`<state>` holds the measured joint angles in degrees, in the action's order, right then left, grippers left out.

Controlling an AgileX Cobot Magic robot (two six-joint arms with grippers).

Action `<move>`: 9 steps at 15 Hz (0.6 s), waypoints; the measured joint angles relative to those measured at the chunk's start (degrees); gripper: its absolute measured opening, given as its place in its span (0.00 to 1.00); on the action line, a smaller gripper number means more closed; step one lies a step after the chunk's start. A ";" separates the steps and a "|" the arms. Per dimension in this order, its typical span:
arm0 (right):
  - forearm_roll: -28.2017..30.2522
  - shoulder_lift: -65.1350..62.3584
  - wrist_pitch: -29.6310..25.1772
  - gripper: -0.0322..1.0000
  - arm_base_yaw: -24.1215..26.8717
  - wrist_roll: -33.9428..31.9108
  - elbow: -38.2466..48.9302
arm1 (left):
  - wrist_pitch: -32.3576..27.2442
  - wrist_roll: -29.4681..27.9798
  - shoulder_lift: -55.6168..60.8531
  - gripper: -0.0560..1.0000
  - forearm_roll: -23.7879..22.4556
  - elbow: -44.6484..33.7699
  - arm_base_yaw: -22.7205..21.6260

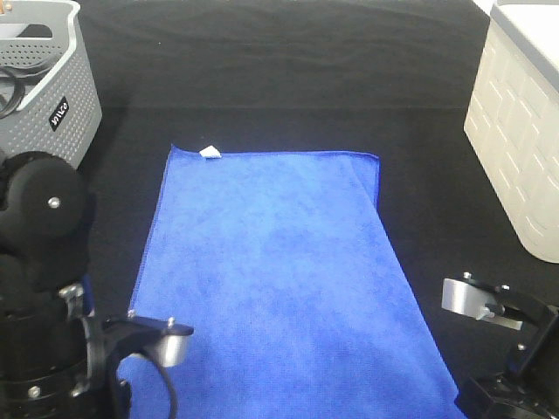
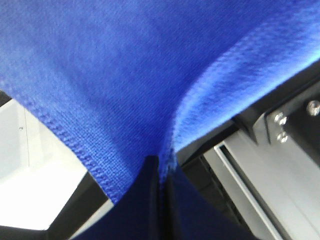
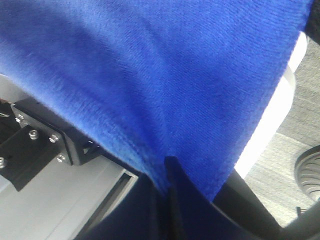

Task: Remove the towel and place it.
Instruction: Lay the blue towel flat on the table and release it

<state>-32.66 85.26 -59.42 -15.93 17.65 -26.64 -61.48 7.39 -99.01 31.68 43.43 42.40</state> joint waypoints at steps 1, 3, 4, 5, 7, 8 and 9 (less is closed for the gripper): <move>-1.03 0.63 0.11 0.06 0.00 1.09 0.00 | 0.69 0.00 -0.63 0.05 0.57 1.20 0.00; -3.55 1.09 0.23 0.07 0.00 2.86 0.00 | 1.20 0.00 -1.95 0.05 2.81 2.81 0.06; -4.18 1.09 0.23 0.08 0.00 3.27 0.00 | 1.20 0.00 -2.64 0.05 3.38 3.04 0.06; -4.35 1.09 0.23 0.09 0.00 3.72 0.00 | 1.20 0.00 -3.09 0.05 3.61 3.04 0.06; -4.35 1.09 0.23 0.15 0.06 3.90 0.00 | 1.20 0.00 -3.27 0.06 3.61 3.15 0.06; -4.35 1.09 0.06 0.21 0.06 3.90 0.00 | 1.20 0.00 -3.27 0.13 3.67 3.15 0.06; -4.35 1.09 0.00 0.27 0.06 3.95 0.00 | 1.20 0.00 -3.27 0.23 3.84 3.15 0.11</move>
<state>-37.01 86.34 -59.42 -15.87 21.60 -26.64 -60.28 7.39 -102.27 35.52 46.58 42.51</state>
